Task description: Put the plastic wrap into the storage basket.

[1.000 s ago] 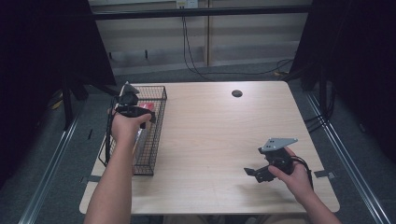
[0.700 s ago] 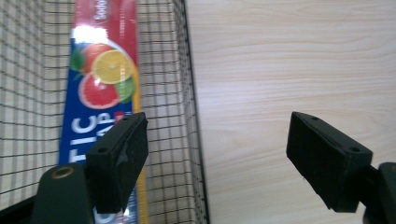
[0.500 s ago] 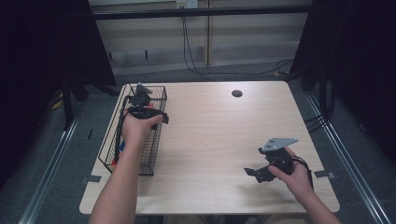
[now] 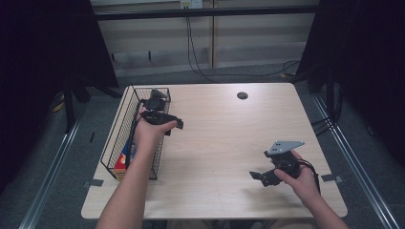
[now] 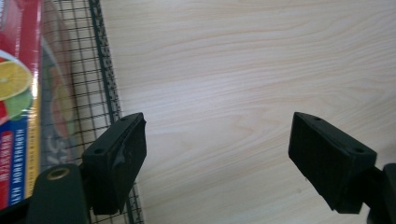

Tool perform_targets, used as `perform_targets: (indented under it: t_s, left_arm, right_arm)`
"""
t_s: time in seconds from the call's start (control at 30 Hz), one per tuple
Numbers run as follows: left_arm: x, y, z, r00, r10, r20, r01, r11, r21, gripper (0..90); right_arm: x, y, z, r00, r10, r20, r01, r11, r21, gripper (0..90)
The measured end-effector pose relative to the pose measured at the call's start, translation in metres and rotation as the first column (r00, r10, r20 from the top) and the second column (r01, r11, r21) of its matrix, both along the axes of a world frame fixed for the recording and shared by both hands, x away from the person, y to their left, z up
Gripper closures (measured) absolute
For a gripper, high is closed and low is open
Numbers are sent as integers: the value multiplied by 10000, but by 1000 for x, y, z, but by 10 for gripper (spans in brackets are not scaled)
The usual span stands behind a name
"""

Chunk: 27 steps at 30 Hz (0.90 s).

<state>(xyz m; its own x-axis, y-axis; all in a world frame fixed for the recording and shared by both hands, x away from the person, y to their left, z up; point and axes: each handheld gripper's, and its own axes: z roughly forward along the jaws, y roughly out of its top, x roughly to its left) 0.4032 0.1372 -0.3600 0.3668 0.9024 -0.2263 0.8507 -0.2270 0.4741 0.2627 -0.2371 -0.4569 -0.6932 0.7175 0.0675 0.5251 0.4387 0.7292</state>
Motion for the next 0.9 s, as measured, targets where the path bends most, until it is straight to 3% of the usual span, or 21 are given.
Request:
perform_targets:
  t_s: [0.33,0.67,0.9]
  left_arm:
    - [-8,-22,-5,9983,-553,165,555,9984,-94,191]
    - [-21,-48,-16,9893,-1405,391,1420,9892,-377,181]
    - [-25,-58,-25,9855,-1638,433,1654,9856,-359,160]
  right_arm:
    - [0,-1,0,10000,-58,-44,58,10000,-35,36]
    - [1,-1,-1,10000,18,-12,-18,10000,-55,34]
    - [1,-2,-1,10000,-4,-20,4,10000,-97,34]
